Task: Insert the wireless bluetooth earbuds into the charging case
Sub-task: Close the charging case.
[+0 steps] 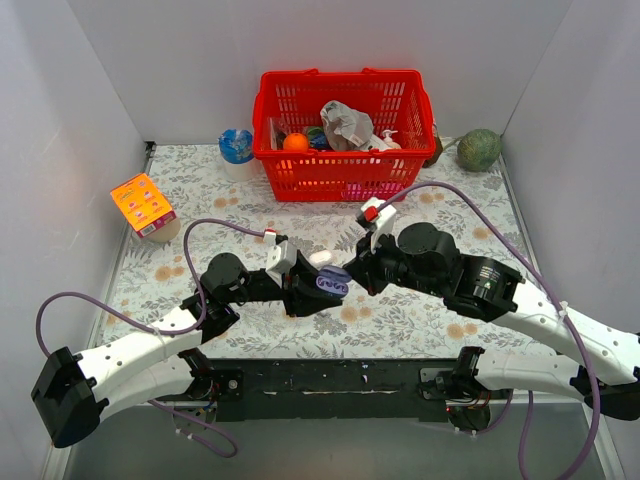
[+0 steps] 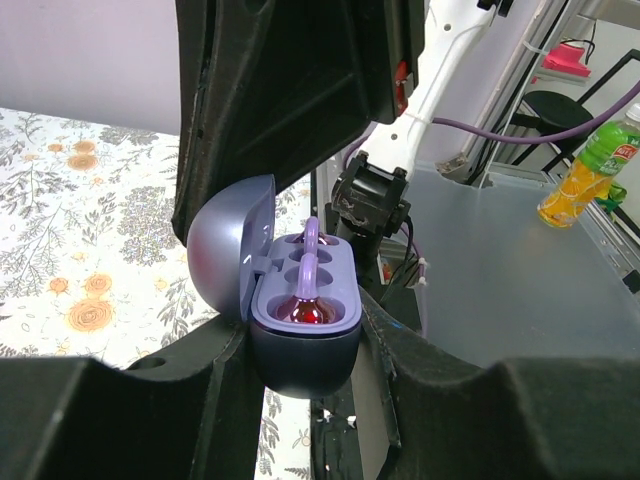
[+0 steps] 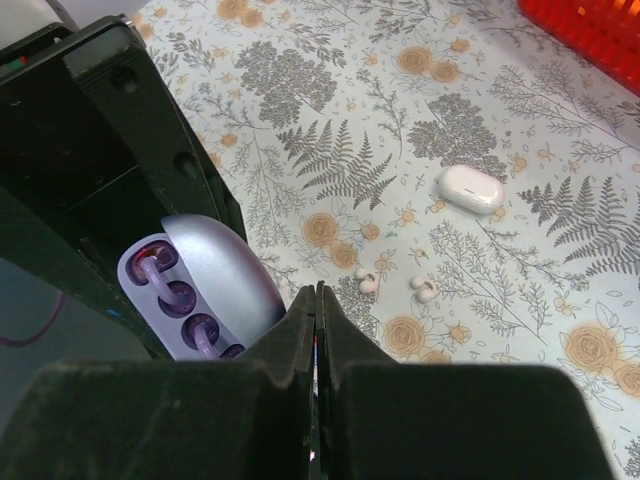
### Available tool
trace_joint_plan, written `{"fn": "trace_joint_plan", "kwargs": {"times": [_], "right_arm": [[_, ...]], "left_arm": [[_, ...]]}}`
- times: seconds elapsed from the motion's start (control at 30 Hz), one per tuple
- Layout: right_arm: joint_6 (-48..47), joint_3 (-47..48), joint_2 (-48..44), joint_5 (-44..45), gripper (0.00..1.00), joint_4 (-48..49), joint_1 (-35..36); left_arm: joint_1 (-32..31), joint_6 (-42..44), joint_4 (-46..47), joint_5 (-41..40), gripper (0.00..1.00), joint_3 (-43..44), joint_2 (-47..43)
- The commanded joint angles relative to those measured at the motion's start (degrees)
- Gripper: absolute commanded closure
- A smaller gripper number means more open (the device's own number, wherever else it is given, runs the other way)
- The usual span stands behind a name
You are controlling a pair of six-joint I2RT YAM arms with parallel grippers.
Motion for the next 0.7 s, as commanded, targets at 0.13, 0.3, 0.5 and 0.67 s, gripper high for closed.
{"fn": "trace_joint_plan", "kwargs": {"times": [0.13, 0.3, 0.5, 0.67], "right_arm": [[-0.6, -2.2, -3.2, -7.3, 0.99, 6.9, 0.0], [-1.1, -3.3, -4.3, -10.0, 0.99, 7.5, 0.1], [0.6, -3.5, -5.4, -5.9, 0.99, 6.2, 0.1], [9.8, -8.9, -13.0, 17.3, 0.8, 5.5, 0.0]], "left_arm": [[-0.3, 0.2, -0.2, -2.2, 1.0, 0.6, -0.8], [-0.3, 0.0, 0.0, -2.8, 1.0, 0.8, -0.5], [-0.3, -0.2, -0.6, -3.3, 1.0, 1.4, 0.2], [-0.3, -3.6, -10.9, -20.4, 1.0, 2.8, -0.7]]}}
